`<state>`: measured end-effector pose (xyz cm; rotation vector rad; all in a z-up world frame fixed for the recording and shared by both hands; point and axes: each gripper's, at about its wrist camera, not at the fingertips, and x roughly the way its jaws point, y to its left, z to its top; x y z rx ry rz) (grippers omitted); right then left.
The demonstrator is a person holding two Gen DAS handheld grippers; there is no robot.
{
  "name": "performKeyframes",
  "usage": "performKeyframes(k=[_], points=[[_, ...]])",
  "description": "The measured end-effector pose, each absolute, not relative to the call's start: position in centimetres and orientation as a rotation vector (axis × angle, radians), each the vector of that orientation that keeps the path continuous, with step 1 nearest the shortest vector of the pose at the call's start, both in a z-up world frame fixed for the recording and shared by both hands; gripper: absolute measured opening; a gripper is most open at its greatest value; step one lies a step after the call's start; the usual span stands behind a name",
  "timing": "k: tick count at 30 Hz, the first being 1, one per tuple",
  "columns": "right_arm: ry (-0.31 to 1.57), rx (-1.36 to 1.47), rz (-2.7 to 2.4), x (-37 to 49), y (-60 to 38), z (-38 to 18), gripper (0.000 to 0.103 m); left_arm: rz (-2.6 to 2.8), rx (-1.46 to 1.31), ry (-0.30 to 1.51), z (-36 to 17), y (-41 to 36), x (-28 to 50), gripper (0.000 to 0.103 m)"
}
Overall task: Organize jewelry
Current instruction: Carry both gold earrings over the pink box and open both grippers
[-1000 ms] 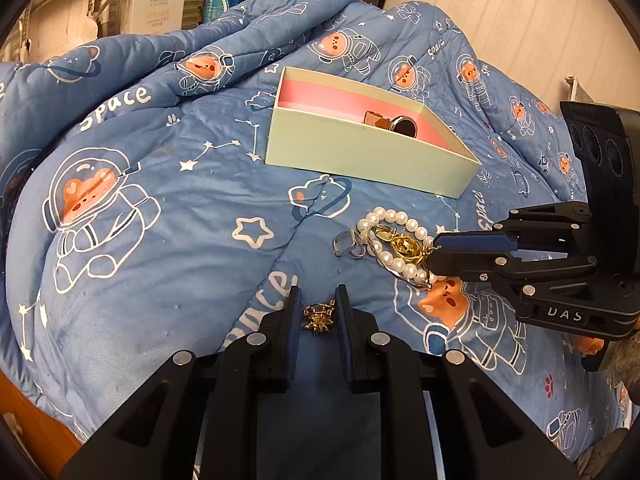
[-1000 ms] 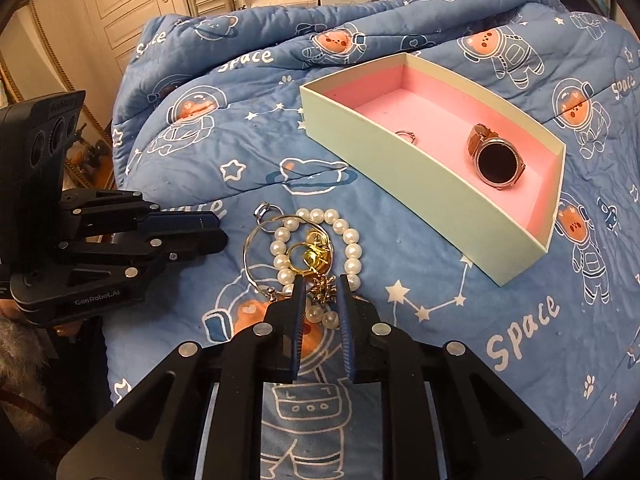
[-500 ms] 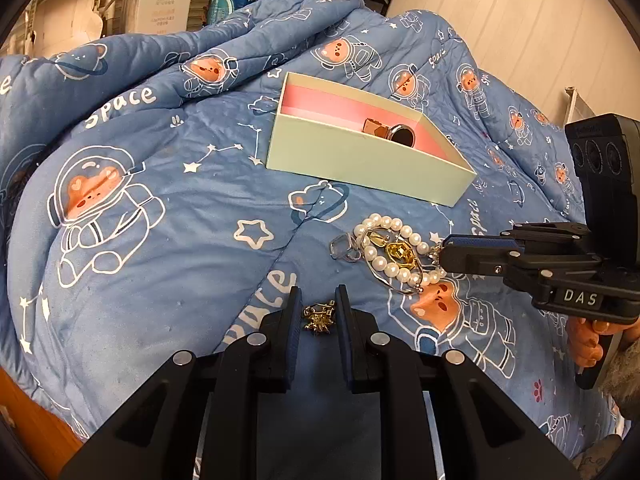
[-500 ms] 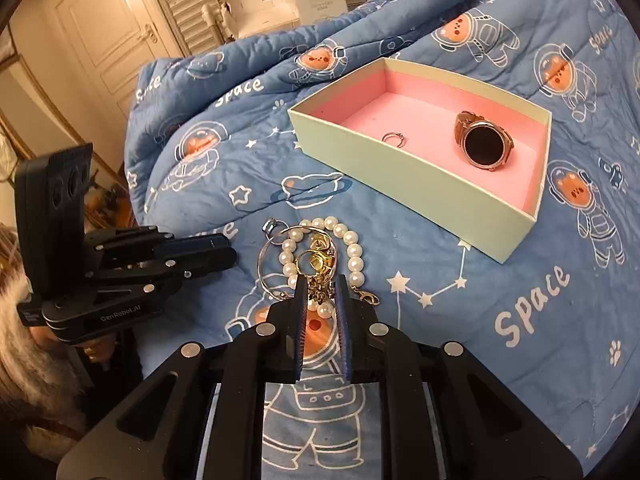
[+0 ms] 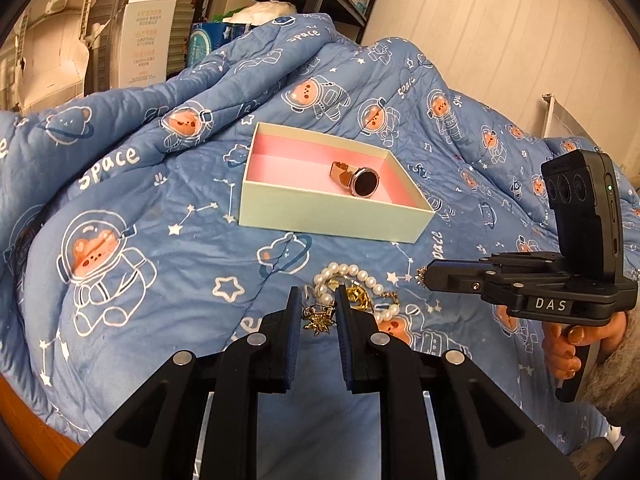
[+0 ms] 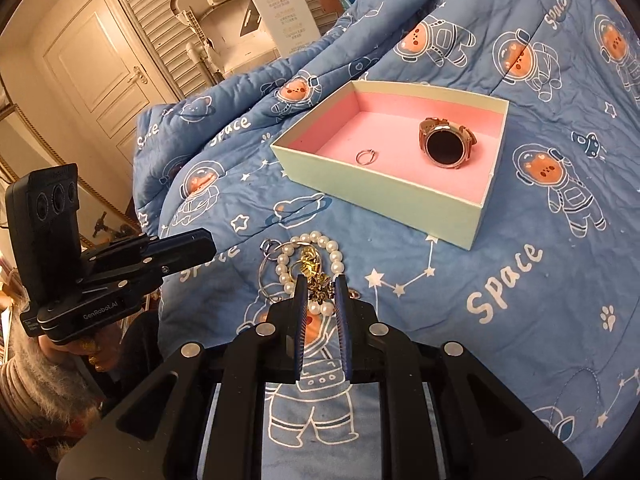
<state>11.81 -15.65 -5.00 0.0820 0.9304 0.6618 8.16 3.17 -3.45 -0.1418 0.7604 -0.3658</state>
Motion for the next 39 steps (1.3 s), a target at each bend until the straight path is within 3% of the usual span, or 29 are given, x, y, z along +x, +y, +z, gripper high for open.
performKeyframes(k=[11,18,27,39], points=[[0.857,0.002,0.622,16.6,-15.1,-1.8,0.014,-0.401,-0.060,0.762,-0.2,0.7,14.9,0.017],[0.904,-0.050,0.571,21.0,-14.5,-1.9,0.014,-0.410,-0.031,0.831,0.5,-0.9,21.7,0.017],[1.021,-0.111,0.551,24.8,-13.6,-4.5,0.014,-0.390,-0.041,0.980,-2.3,-2.7,28.3,0.017],[1.090,-0.161,0.527,26.3,-12.8,-6.6,0.015,-0.387,-0.052,1.062,-5.1,-3.0,30.3,0.017]])
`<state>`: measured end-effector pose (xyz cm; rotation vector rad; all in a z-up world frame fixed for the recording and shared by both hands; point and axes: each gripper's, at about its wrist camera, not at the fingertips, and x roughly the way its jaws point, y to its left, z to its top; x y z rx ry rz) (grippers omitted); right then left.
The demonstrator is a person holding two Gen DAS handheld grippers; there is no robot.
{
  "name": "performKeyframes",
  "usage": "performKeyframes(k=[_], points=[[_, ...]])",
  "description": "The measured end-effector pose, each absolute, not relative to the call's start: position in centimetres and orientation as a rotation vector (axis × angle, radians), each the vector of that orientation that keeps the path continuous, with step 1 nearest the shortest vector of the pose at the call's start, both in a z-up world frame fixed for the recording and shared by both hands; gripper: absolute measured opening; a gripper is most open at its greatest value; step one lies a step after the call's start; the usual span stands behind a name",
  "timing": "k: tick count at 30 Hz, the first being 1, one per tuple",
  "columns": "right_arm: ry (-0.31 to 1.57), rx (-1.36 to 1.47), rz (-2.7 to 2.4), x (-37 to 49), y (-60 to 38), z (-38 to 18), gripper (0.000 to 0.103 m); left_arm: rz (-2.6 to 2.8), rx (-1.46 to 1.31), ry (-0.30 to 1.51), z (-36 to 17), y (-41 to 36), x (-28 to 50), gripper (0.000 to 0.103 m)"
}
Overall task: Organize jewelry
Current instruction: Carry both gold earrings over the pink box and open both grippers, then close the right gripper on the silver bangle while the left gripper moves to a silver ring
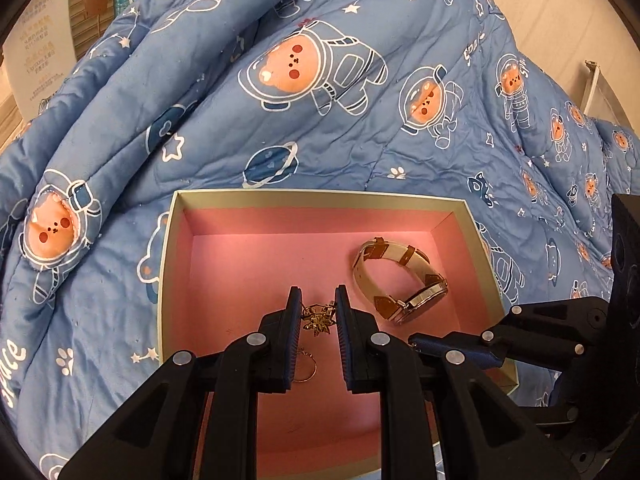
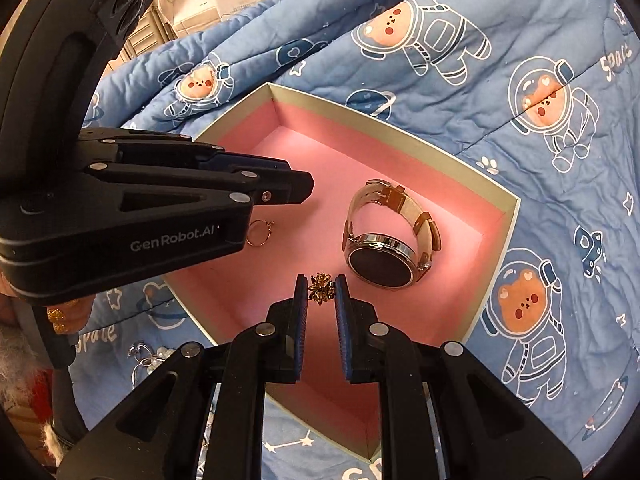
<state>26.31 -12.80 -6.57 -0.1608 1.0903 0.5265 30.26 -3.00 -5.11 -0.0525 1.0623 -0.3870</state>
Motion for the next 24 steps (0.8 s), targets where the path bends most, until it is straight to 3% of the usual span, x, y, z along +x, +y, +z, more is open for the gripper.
performKeyframes(k=[4,6,8,14,15,17,19,22,24], points=[[1.099,-0.178,0.527,26.7,-12.5,-6.9,0.015,-0.380,-0.053,1.070,-5.4,-3.2,30.5,0.018],[1.105,-0.193,0.526,26.8,-12.3,-7.0,0.015,-0.372,-0.048,1.072,-5.5,-3.3,30.6,0.025],[1.101,-0.213,0.519,26.8,-12.1,-7.1,0.015,-0.377,-0.049,1.061,-5.3,-3.4,30.5,0.041],[1.087,-0.219,0.512,26.6,-11.8,-6.8,0.016,-0.376,-0.082,0.992,-2.8,-2.8,29.7,0.062],[1.078,-0.216,0.512,26.4,-11.9,-6.6,0.019,-0.379,-0.100,0.977,-2.2,-2.5,29.5,0.063],[1.052,-0.196,0.516,25.8,-12.1,-5.9,0.041,-0.384,-0.147,0.939,-1.0,-1.7,28.7,0.074],[1.019,-0.180,0.508,25.2,-12.5,-5.2,0.052,-0.384,-0.189,0.894,0.3,-0.7,27.7,0.083],[0.976,-0.169,0.492,23.9,-13.3,-4.1,0.054,-0.367,-0.223,0.839,1.6,0.8,25.7,0.090],[0.947,-0.135,0.484,22.9,-14.1,-3.4,0.062,-0.342,-0.233,0.810,2.1,1.8,24.1,0.095]])
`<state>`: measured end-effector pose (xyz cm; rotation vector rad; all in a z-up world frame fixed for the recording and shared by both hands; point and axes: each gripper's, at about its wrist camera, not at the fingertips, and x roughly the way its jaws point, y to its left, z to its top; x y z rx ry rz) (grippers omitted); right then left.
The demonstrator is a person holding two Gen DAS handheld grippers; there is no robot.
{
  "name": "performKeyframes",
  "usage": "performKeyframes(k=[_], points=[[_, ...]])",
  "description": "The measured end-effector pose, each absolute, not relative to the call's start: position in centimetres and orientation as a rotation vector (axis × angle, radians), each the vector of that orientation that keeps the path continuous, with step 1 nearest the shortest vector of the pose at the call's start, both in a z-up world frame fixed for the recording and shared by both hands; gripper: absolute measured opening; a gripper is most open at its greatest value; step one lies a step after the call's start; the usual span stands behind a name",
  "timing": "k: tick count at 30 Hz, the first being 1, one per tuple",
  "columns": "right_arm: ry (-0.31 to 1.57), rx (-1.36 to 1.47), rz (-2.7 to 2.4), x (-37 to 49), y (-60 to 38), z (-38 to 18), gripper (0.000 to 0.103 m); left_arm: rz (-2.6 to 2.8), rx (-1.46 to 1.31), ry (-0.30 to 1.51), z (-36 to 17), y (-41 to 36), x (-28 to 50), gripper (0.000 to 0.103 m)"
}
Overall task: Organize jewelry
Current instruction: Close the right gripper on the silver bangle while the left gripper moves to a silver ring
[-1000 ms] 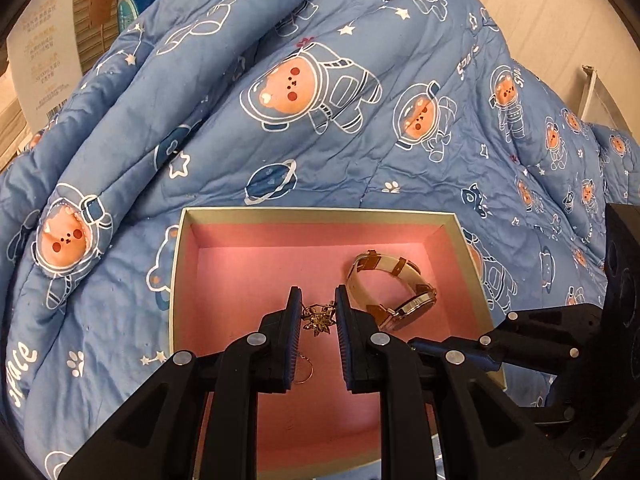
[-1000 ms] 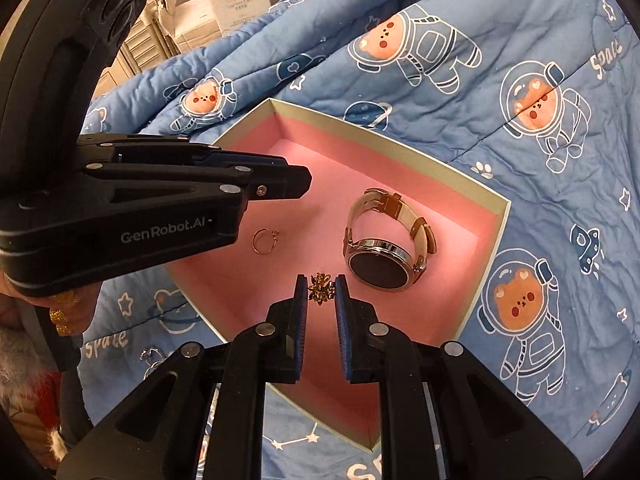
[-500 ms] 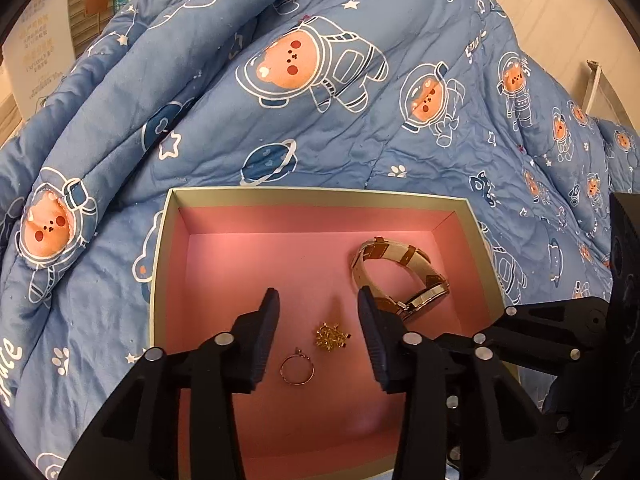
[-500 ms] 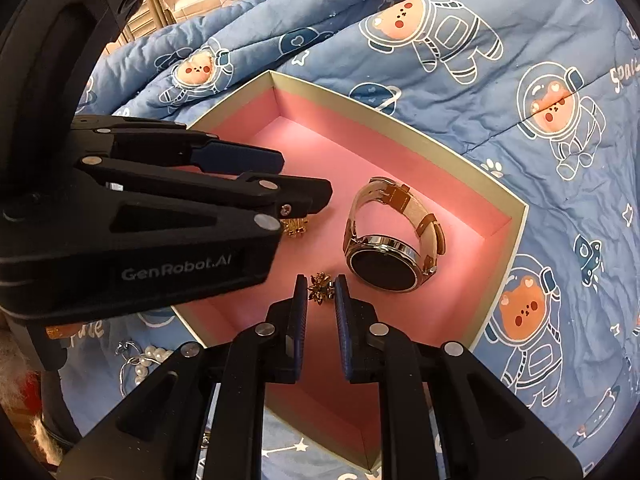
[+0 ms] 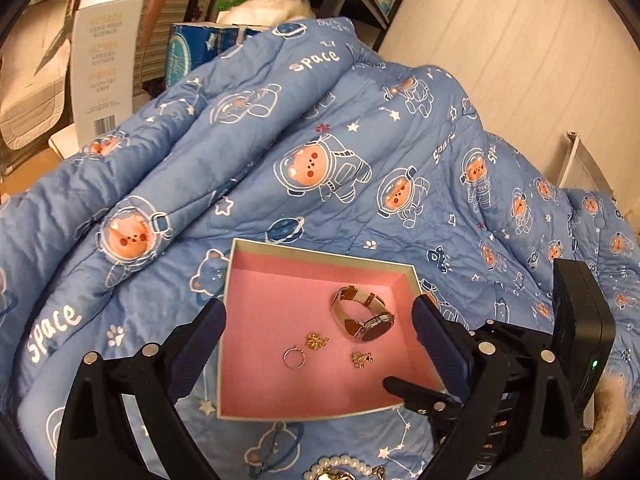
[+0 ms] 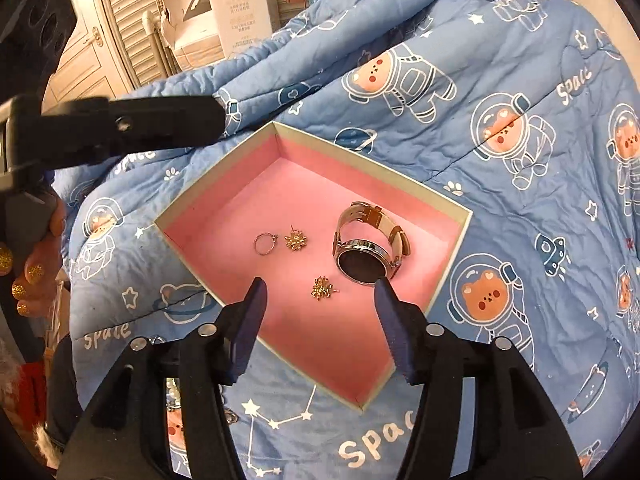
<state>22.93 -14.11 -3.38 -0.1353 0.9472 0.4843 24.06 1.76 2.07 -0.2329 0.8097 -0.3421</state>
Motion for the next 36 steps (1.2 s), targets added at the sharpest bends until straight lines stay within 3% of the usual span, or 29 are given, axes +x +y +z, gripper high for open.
performKeyframes(k=[13,27,30,36], points=[[0.858,-0.104,0.489,14.9,-16.8,-3.3,0.065,-0.247,-0.174,0.800,-2.6,4.6,12.7,0.096],[0.897,-0.136,0.538,10.2,-15.2,-6.5,0.065,-0.242,-0.186,0.852,-6.7,3.4,6.9,0.096],[0.907,-0.152,0.552,9.8,-15.0,-7.1,0.065,-0.249,-0.123,0.834,-6.8,2.2,6.4,0.092],[0.916,-0.120,0.541,9.8,-15.6,-7.3,0.065,-0.265,-0.056,0.838,-7.3,0.6,7.0,0.073]])
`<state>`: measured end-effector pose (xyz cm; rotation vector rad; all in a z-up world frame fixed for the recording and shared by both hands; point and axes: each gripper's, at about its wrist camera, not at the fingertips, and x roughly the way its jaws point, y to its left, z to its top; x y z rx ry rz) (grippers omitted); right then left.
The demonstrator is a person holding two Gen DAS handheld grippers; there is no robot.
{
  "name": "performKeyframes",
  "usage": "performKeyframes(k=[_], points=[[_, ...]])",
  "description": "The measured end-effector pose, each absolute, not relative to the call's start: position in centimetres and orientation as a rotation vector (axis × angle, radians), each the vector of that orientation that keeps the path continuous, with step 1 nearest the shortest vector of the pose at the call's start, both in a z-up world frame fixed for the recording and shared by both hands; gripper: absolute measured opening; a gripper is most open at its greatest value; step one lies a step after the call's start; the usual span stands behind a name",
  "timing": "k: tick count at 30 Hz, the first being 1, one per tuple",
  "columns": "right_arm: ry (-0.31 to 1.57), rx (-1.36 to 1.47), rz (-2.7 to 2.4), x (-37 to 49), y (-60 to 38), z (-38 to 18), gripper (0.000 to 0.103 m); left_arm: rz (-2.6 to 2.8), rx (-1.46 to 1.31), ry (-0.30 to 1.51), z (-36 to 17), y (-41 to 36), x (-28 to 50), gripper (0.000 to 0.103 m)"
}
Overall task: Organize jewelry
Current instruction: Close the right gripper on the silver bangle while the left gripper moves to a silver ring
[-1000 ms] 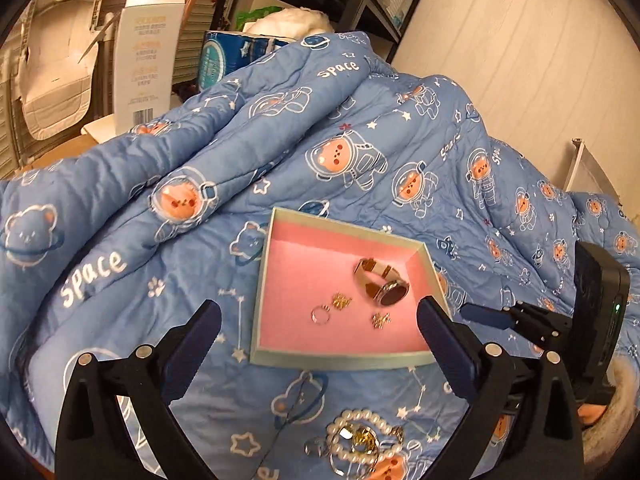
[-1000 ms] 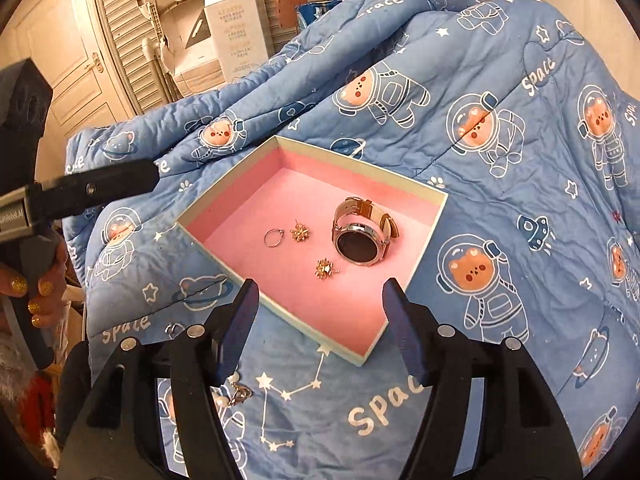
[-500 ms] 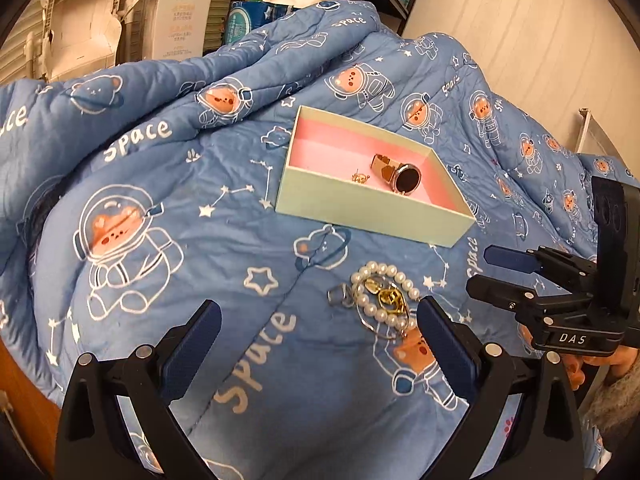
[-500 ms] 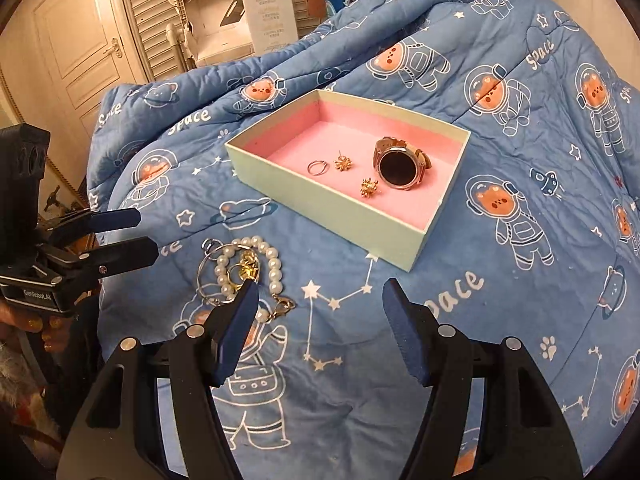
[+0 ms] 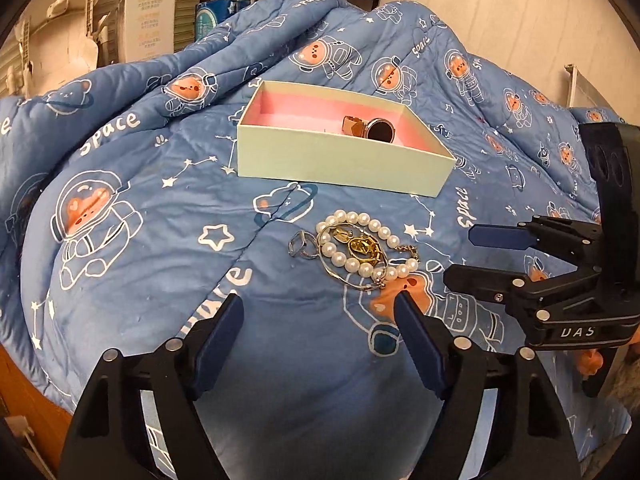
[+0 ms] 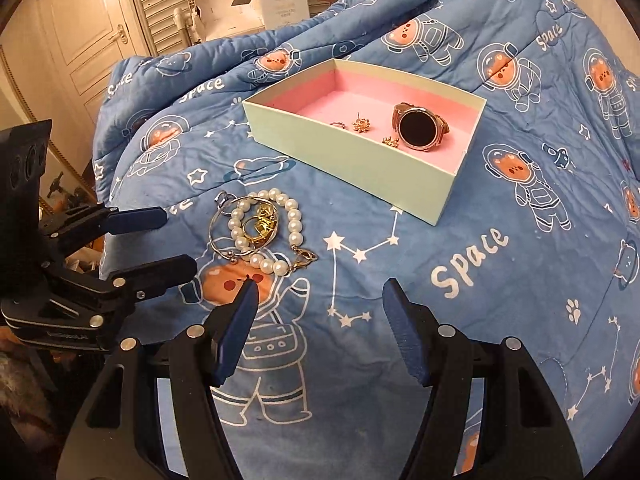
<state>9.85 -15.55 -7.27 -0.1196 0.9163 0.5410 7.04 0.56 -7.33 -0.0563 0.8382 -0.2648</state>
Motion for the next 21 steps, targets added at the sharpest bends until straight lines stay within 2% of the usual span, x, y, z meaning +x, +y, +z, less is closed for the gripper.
performKeyframes(k=[6,14,21], points=[[0.914,-0.084,0.601,9.8,-15.4,-6.4,0.063,-0.270,-0.060,0.837,-6.9,1.8,7.7,0.055],[0.949,-0.079,0.778,9.5,-11.3,-6.8,0.063,-0.231,-0.103,0.839,-6.8,3.8,7.5,0.054],[0.999,-0.110,0.718,11.5,-8.9,-8.1,0.063,-0.218,-0.119,0.842,-6.8,4.2,7.4,0.052]])
